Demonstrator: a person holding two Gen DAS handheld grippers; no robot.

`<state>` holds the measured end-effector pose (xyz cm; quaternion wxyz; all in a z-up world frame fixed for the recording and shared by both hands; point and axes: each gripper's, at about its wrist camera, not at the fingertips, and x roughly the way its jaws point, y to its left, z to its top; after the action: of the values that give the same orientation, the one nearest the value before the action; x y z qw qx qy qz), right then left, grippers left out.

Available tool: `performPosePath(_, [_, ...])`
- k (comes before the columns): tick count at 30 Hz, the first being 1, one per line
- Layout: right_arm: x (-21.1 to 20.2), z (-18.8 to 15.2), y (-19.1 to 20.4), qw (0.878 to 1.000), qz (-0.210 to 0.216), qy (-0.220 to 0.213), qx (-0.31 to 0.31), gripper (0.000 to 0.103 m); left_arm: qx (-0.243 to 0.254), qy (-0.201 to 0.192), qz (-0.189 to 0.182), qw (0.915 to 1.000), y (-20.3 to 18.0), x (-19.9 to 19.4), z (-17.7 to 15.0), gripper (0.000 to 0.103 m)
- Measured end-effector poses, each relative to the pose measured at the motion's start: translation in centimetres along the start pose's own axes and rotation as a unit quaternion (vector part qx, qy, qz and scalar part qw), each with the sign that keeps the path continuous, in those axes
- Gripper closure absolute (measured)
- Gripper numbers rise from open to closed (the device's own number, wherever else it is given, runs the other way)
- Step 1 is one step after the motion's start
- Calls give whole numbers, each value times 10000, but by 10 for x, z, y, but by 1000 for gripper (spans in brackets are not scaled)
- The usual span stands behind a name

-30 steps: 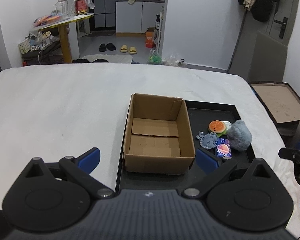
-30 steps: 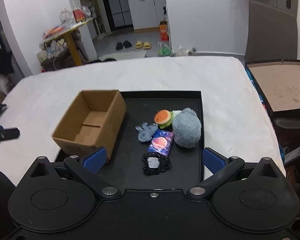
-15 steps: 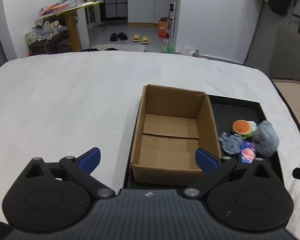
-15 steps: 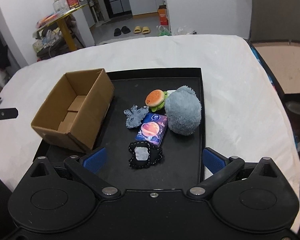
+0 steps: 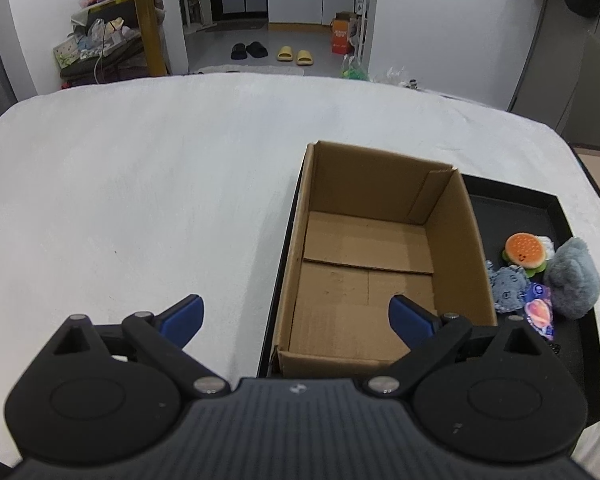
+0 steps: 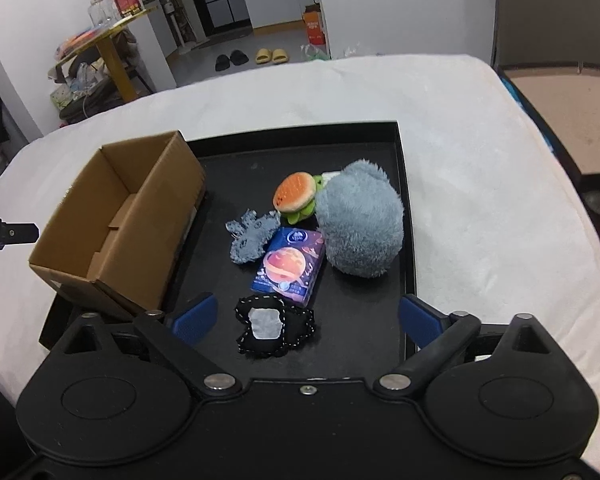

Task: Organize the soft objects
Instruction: 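Move the right tool to the black beaded bracelet and close on it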

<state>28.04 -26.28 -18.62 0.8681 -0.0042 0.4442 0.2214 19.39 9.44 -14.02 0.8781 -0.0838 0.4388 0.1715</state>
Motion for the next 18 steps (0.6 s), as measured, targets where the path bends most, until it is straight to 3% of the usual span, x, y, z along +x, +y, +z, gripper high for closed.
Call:
performPosePath(7, [21,-5,-1,9993,182,129,294,32,-18,143,-29,9999,2,19,0,20])
performPosePath(10, [32,-5,2,9985,289,232,401,41,-75,222,-75,9997,3,25,0,32])
performPosePath(18, [53,-4,20,9977,333,465,350,43,-250,305,-156,9991,10,35,-1,57])
